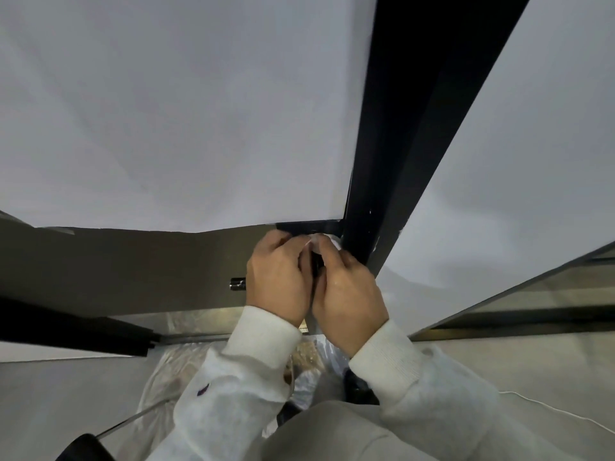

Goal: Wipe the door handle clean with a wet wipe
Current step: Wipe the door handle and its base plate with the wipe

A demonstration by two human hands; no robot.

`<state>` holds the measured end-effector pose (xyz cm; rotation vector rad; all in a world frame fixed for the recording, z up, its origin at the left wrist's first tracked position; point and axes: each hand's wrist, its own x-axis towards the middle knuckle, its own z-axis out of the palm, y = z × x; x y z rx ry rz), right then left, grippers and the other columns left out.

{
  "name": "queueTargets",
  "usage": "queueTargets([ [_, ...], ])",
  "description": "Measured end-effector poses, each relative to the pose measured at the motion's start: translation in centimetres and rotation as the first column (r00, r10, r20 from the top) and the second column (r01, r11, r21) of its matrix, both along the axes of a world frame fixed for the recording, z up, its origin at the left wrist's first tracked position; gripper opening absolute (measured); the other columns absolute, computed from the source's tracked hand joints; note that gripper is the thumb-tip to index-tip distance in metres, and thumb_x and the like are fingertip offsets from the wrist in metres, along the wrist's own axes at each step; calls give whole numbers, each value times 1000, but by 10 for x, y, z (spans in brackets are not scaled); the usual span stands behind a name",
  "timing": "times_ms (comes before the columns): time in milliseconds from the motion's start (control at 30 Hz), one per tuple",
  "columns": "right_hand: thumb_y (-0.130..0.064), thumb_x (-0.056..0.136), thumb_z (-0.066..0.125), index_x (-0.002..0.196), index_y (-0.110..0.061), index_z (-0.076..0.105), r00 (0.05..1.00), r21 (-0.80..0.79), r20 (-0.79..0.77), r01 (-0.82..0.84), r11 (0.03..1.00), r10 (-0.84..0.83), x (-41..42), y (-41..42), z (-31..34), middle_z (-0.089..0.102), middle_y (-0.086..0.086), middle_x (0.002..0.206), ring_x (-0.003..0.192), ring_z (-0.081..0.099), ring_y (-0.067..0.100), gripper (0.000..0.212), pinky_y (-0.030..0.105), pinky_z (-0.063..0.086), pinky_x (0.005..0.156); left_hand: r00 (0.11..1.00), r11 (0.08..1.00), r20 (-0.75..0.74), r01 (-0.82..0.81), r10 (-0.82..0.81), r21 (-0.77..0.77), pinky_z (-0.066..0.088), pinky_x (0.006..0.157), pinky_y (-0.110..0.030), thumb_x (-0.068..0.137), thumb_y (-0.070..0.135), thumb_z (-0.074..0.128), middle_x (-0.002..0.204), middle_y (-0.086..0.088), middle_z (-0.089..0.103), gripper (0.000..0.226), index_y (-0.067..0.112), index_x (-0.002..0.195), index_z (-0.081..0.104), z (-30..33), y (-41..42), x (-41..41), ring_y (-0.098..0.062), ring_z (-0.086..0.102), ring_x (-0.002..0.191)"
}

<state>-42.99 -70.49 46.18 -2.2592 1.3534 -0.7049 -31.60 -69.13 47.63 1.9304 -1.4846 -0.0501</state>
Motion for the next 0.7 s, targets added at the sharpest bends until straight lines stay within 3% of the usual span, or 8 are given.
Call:
queueTargets([
  [100,-32,94,36,142,-26,36,1000,16,-2,10,1000,-10,1,0,2,71,10,102,78,69,35,48,46,59,65,999,998,49,-7,4,60,44,60,-30,87,21,49,73,-6,65,28,16,82,76,0,-1,0,-27,60,67],
  [267,-22,91,56,143,-18,44,986,-23,-165,-5,1000,1,6,2,6,58,12,124,96,65,35,53,44,60,66,996,980,81,-37,21,196,31,54,-28,88,21,56,60,-5,61,23,17,67,64,-4,-2,11,-29,56,56],
  [400,-16,79,73,130,-12,57,945,-147,-321,17,989,-64,20,8,10,50,13,130,102,54,35,54,44,59,67,996,937,25,-86,82,337,39,58,-33,89,22,52,67,-13,63,21,17,72,64,-2,-1,15,-40,54,66],
  [500,-17,73,78,128,-9,62,937,-169,-343,13,986,-71,21,9,9,55,14,132,103,57,38,58,47,56,77,997,948,41,-68,58,310,43,55,-32,89,24,56,65,-9,63,21,17,71,66,-3,1,17,-35,56,62],
  [633,-18,79,72,128,-6,61,945,-184,-320,1,983,-61,16,10,5,55,15,136,105,57,37,52,46,56,81,997,994,-19,-69,71,90,43,49,-30,80,18,59,67,-4,56,15,12,70,68,-9,-2,12,-25,51,53],
  [700,-15,83,68,130,-2,59,953,-176,-297,5,984,-57,16,11,2,54,17,137,107,56,37,50,46,56,84,999,1000,-34,-16,17,25,45,54,-25,82,20,58,68,-1,62,17,14,75,73,-12,0,9,-18,55,55],
])
